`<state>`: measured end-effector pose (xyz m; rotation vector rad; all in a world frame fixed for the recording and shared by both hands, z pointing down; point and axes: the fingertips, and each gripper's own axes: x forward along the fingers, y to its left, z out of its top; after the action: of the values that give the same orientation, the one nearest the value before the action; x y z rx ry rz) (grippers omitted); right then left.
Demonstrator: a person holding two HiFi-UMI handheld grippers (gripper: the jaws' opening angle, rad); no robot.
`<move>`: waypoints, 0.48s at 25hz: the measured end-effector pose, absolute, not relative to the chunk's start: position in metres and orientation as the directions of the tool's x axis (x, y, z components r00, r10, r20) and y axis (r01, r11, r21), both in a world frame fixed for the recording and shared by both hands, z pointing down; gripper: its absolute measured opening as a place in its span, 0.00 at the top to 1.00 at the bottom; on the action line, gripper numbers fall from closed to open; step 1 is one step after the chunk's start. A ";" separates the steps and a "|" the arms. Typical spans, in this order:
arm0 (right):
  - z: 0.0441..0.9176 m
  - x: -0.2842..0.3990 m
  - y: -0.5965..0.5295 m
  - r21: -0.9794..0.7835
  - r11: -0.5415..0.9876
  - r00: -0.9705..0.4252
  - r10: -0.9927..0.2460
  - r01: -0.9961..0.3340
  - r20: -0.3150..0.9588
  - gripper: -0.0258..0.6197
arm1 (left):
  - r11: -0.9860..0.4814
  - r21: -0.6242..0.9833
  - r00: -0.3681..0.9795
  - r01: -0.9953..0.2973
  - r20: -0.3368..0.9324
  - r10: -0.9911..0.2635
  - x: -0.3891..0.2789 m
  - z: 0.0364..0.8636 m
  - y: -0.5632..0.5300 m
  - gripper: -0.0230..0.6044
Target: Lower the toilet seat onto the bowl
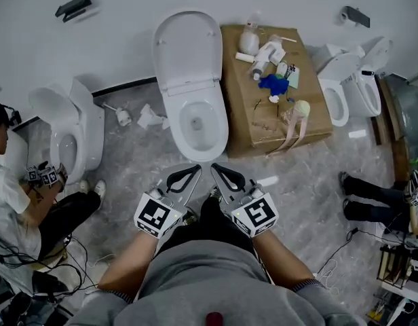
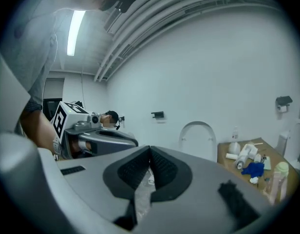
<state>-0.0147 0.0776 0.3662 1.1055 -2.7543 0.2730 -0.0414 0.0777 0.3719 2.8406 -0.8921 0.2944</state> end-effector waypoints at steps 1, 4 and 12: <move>0.357 -0.014 0.083 -0.099 0.713 -0.715 -0.666 -0.694 0.211 0.94 | -0.816 0.076 0.809 -0.572 0.214 -0.547 -0.039 0.361 0.082 0.95; 0.329 -0.012 0.098 -0.070 0.726 -0.722 -0.662 -0.684 0.199 0.94 | -0.833 0.039 0.826 -0.552 0.165 -0.539 -0.032 0.331 0.095 0.95; 0.287 0.000 0.134 -0.055 0.741 -0.738 -0.655 -0.669 0.161 0.94 | -0.826 0.033 0.823 -0.563 0.121 -0.556 -0.022 0.289 0.124 0.95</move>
<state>-0.0001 0.1335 0.2872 1.0729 -2.8077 0.1654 -0.0220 0.1237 0.2893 2.9348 -0.9016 0.1640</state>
